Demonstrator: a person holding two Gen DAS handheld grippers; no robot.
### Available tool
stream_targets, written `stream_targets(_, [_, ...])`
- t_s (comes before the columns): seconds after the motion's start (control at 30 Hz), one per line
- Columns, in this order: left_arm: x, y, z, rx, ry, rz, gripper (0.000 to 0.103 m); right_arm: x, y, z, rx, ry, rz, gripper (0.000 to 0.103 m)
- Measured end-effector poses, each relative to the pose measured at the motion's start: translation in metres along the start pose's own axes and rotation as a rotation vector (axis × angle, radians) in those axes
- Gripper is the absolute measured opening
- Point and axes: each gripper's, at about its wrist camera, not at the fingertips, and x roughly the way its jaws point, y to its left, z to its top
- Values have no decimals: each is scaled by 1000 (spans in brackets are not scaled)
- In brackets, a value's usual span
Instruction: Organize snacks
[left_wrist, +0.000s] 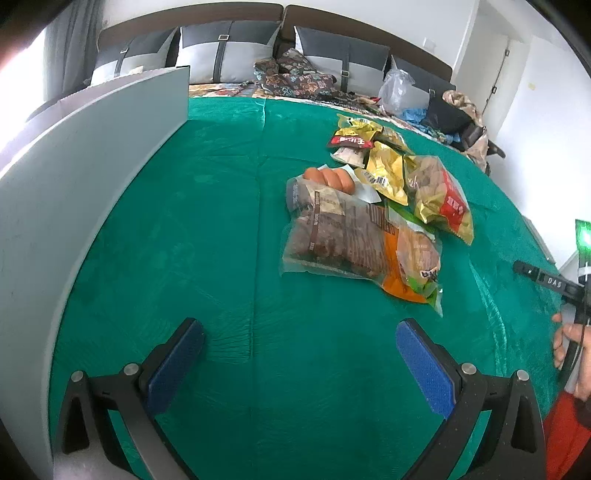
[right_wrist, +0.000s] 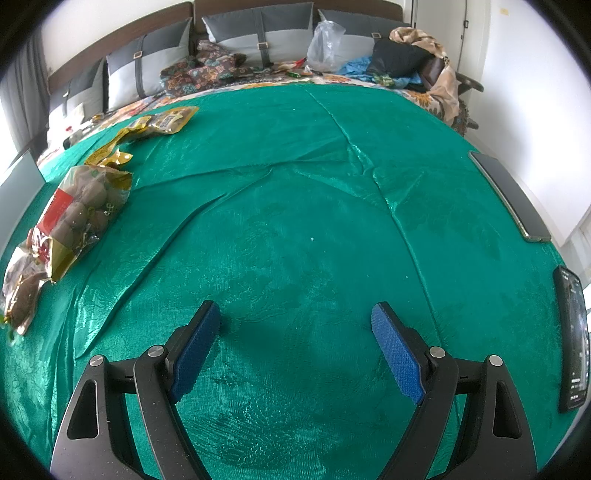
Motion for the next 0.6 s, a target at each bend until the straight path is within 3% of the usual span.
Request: stream_targets(0.6, [-1,3,1,-19,-3,-15,103,0,0,0,0,0,0,87])
